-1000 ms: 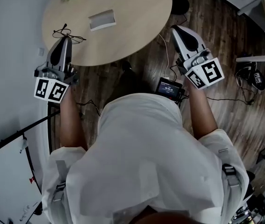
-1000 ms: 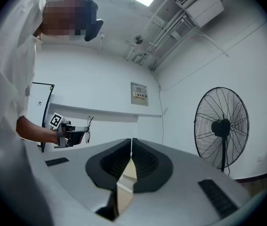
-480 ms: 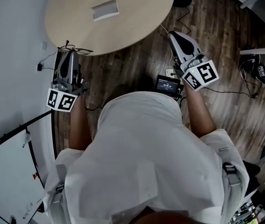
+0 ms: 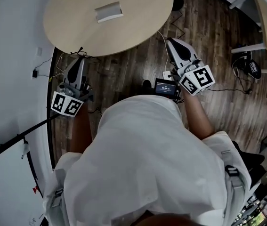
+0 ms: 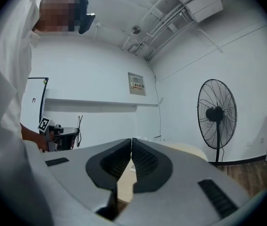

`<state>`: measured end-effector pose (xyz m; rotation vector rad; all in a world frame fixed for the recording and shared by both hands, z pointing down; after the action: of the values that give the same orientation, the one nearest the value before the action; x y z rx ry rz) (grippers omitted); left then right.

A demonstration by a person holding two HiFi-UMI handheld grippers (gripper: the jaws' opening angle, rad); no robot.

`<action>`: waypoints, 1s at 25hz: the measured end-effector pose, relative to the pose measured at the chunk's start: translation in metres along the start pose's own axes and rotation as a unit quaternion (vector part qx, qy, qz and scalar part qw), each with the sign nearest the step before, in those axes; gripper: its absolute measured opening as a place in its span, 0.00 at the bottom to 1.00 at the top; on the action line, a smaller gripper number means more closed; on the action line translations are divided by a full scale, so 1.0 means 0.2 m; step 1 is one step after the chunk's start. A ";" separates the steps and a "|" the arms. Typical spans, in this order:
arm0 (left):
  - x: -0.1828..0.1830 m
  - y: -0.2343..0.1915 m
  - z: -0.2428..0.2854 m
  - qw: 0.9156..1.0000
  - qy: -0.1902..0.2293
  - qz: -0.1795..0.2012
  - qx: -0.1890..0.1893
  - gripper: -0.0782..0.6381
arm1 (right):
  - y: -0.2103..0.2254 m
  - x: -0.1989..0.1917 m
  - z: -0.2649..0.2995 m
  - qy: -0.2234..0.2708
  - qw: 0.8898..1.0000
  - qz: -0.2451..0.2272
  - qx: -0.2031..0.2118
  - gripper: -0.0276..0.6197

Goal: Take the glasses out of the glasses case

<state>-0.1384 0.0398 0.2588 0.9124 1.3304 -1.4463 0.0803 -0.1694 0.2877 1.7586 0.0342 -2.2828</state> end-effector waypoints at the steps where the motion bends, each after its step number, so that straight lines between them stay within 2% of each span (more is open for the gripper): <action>1: -0.01 -0.01 -0.04 1.000 -0.006 0.004 0.001 0.14 | -0.06 -0.01 0.01 -0.005 1.000 -0.002 0.003 0.08; 7: -0.10 -0.14 -0.30 1.000 -0.026 0.002 0.003 0.14 | -0.34 -0.06 0.10 -0.028 1.000 -0.006 -0.002 0.08; 11: -0.18 -0.17 -0.38 0.999 -0.035 -0.007 -0.003 0.14 | -0.43 -0.10 0.10 -0.040 0.999 -0.003 -0.003 0.08; 14: -0.20 -0.13 -0.39 0.999 -0.036 -0.015 -0.007 0.14 | -0.44 -0.10 0.08 -0.042 0.999 -0.012 0.003 0.08; 20: -0.16 0.04 -0.32 1.000 -0.025 -0.012 -0.001 0.14 | -0.33 -0.08 0.01 -0.017 0.999 -0.020 0.027 0.08; 25: -0.13 0.22 -0.20 0.999 -0.036 0.010 -0.021 0.14 | -0.25 -0.03 -0.07 0.004 0.998 -0.035 0.050 0.08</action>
<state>-0.0915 0.0837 0.2656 0.8376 1.2900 -1.4182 0.0839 -0.1176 0.2838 1.8442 -0.0170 -2.3654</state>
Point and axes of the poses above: the fingertips, and each gripper's own axes: z forward along the fingers, y to its right, x out of its top, the point moved 1 cm from there along -z, backward along the fingers, and after that the axes turned 15 degrees about -y, right-handed, at the moved point
